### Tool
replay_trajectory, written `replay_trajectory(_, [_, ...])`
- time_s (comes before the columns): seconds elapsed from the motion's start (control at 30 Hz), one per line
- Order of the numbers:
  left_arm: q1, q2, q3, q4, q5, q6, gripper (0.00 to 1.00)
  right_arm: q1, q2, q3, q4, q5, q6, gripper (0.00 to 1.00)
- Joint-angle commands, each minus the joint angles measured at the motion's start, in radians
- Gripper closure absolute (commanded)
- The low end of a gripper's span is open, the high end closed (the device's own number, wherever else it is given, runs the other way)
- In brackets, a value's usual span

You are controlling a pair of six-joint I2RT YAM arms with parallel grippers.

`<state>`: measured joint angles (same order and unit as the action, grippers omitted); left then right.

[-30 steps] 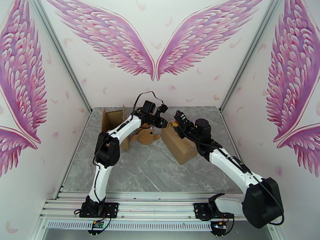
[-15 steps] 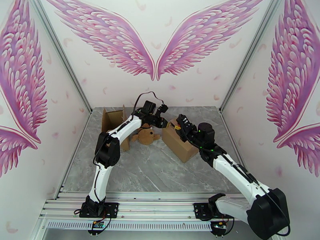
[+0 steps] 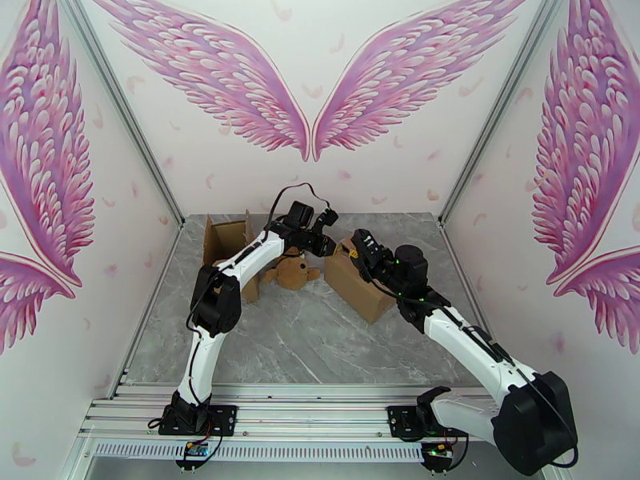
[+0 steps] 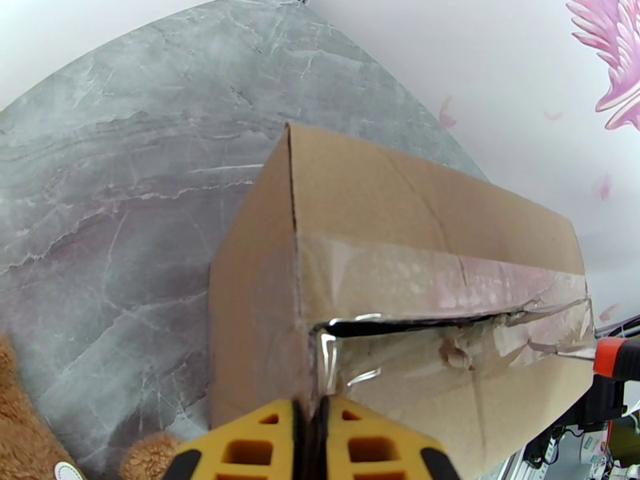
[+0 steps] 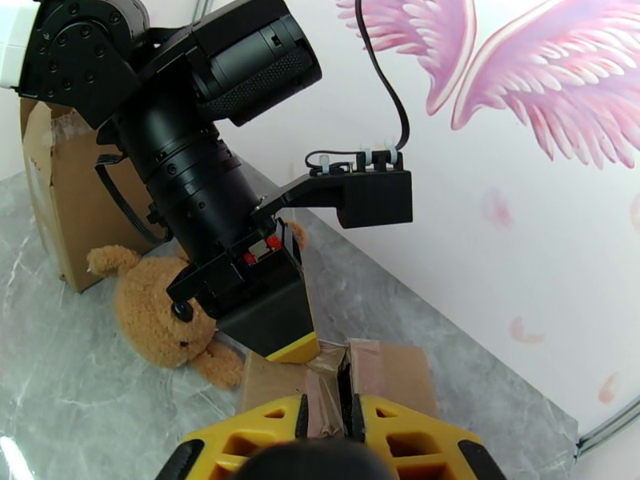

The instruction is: Unpack the express box

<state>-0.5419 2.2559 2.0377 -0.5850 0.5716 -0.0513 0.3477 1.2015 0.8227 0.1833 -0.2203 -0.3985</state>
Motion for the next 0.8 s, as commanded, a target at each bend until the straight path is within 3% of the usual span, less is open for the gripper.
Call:
replay_trajectory(0.0, [-0.009, 0.05, -0.026, -0.157, -0.072, 0.03, 0.9, 0.0, 0.02, 0.036, 0.064, 0.022, -0.023, 1.0])
replay_trajectory(0.33, [-0.011, 0.05, -0.029, -0.159, -0.073, 0.036, 0.9, 0.002, -0.01, 0.061, 0.102, -0.008, -0.036, 1.0])
replay_trajectory(0.77, [-0.017, 0.048, -0.033, -0.164, -0.076, 0.039, 0.91, -0.011, 0.095, 0.068, 0.117, -0.022, -0.042, 1.0])
